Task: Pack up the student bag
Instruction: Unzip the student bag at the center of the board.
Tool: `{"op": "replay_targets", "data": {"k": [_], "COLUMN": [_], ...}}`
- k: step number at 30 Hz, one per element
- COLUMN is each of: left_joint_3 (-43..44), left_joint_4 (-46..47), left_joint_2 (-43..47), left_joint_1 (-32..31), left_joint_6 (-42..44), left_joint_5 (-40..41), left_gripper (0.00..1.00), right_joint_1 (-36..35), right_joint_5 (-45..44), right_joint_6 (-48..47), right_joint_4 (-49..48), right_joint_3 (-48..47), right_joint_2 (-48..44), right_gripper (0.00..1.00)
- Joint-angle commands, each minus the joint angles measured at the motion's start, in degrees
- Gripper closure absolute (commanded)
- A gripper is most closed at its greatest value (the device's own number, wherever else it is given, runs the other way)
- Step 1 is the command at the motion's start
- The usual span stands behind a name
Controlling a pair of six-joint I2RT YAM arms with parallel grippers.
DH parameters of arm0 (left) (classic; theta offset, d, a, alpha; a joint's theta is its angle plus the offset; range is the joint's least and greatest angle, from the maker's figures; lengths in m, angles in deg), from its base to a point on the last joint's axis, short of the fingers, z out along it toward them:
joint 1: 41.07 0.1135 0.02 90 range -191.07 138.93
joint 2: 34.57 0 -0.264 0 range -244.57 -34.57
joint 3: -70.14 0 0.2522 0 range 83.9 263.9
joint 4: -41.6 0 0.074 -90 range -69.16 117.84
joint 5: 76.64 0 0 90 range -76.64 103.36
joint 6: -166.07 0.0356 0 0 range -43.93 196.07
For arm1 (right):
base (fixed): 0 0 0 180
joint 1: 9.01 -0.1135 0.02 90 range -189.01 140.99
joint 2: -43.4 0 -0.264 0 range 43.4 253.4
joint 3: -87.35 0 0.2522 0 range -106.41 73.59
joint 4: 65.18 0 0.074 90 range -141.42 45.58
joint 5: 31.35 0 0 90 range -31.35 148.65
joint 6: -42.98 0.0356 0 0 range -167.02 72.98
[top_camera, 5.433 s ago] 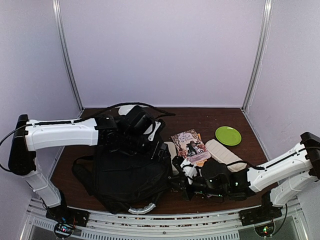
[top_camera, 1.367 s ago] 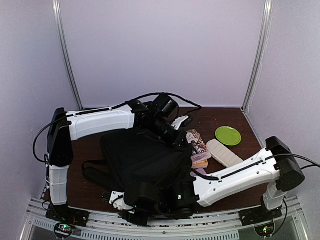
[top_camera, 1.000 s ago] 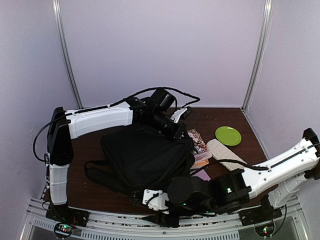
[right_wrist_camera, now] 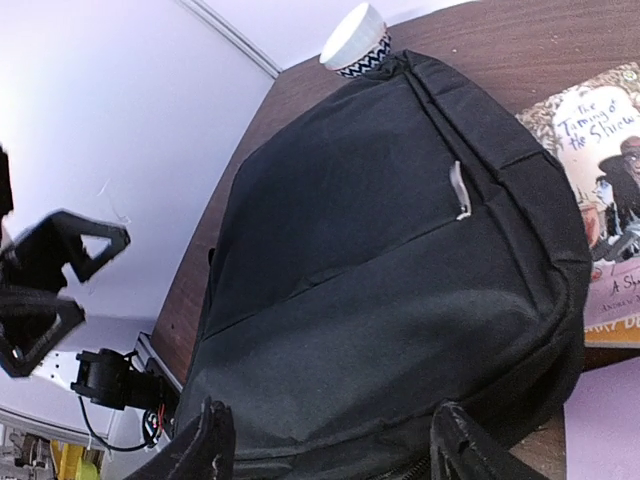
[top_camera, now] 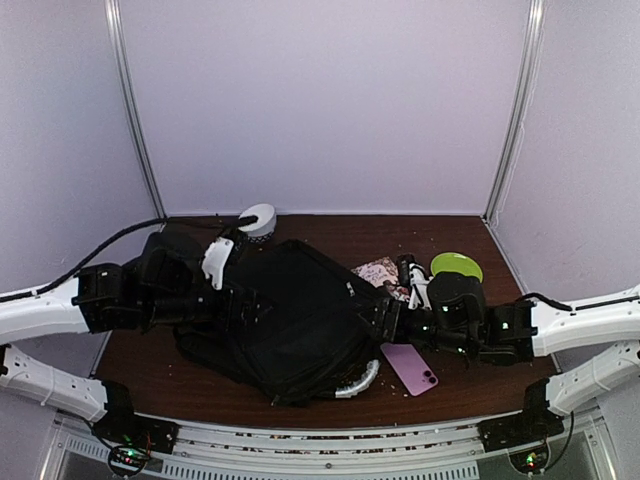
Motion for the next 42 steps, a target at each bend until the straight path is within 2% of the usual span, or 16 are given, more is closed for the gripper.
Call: {"op": "replay_targets", "data": {"k": [1,4,12,20,23,27,32,37,42], "left_joint_3": [-6.8,-10.5,-16.0,-14.0,-11.6,-9.8,-10.8,-11.2,-12.1], "left_joint_4": [3.0,3.2,3.2,-0.3,-2.5,-4.2,-4.1,-4.9,-4.9], "left_joint_2": [4.9,7.1,10.8,5.3,2.0,-0.9,2.0,8.8,11.2], "left_joint_1": [-5.9,-8.0,-12.3,-17.7,-19.8,-21.8,-22.3,-22.3,-22.3], "left_joint_6": [-5.2,-7.6,-13.5,-16.0,-15.6,-15.7,-17.5,-17.6,-18.5], "left_joint_5": [12.0,14.4,14.0,10.2,9.2,8.3,10.2,13.8,12.5], "left_gripper": [0.07,0.07,0.11,0.15,0.18,0.23,0.26,0.27,0.29], "right_joint_1": [1.0,1.5,3.0,4.3,4.4,4.4,4.4,4.7,4.9], "right_joint_5": [-3.1,-2.8,-3.5,-2.6,-2.1,-2.0,-1.3,-0.7,-0.7], "right_joint_6": [10.6,14.0,20.0,20.4,20.7,20.4,19.7,19.1,20.8], "right_joint_4": [2.7,3.9,7.8,6.4,5.5,4.1,2.0,0.7,-2.0], "right_joint_3": [1.9,2.0,1.2,-0.6,-0.5,-0.8,-2.5,-6.3,-8.5], "right_joint_2": [-2.9,-2.9,-1.2,3.3,4.6,4.8,3.3,1.0,0.0], "right_gripper": [0.33,0.34,0.37,0.45,0.54,0.74,0.98,1.0,1.0]}}
